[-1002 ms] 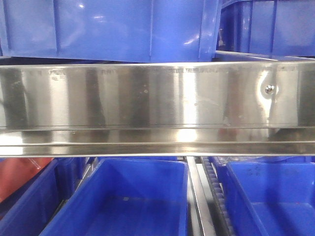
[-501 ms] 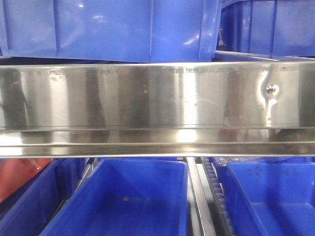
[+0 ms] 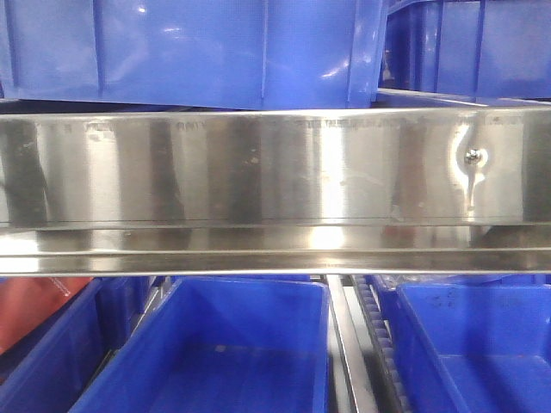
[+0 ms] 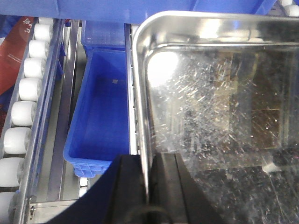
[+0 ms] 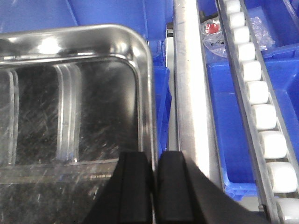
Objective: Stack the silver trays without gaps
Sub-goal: 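Lift the silver tray with both grippers and pull it off the shelf, then hold the tray in both grippers while the base turns away from the rack, then carry the tray with both grippers while driving past the plant and cone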
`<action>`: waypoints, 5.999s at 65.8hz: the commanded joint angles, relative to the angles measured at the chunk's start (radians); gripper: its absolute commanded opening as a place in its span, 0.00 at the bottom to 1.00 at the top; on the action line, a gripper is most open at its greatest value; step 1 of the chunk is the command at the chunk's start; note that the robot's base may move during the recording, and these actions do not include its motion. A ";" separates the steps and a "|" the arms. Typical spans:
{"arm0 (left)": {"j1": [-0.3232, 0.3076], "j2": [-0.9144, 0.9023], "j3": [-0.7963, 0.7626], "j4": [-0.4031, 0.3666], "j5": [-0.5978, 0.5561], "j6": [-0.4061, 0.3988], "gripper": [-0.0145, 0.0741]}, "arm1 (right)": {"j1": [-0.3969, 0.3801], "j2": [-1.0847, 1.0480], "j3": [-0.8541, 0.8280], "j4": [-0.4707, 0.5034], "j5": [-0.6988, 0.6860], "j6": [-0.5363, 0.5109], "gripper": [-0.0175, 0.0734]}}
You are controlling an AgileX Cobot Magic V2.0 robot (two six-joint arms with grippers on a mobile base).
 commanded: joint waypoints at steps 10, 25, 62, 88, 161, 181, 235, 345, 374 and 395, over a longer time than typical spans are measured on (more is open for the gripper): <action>-0.014 -0.007 -0.004 0.023 -0.045 0.009 0.16 | 0.010 -0.007 -0.001 -0.022 -0.069 -0.001 0.17; -0.014 -0.007 -0.004 0.104 -0.047 0.009 0.16 | 0.010 -0.007 -0.001 -0.022 -0.069 -0.001 0.17; -0.014 -0.007 -0.004 0.229 -0.047 0.009 0.16 | 0.010 -0.007 -0.001 -0.022 -0.069 -0.001 0.17; -0.014 -0.007 -0.004 0.229 -0.047 0.009 0.16 | 0.010 -0.007 -0.001 -0.022 -0.069 -0.001 0.17; -0.014 -0.007 -0.004 0.246 -0.047 0.009 0.16 | 0.010 -0.007 -0.001 -0.022 -0.069 -0.001 0.17; -0.014 -0.007 -0.004 0.246 -0.047 0.009 0.16 | 0.010 -0.007 -0.001 -0.022 -0.069 -0.001 0.17; -0.014 -0.007 -0.004 0.246 -0.047 0.009 0.16 | 0.010 -0.007 -0.001 -0.022 -0.069 -0.001 0.17; -0.014 -0.007 -0.004 0.246 -0.047 0.009 0.16 | 0.010 -0.007 -0.001 -0.022 -0.069 -0.001 0.17; -0.014 -0.007 -0.004 0.246 -0.047 0.009 0.16 | 0.010 -0.007 -0.001 -0.022 -0.069 -0.001 0.17; -0.014 -0.007 -0.004 0.252 -0.047 0.009 0.16 | 0.010 -0.007 -0.001 -0.022 -0.069 -0.001 0.17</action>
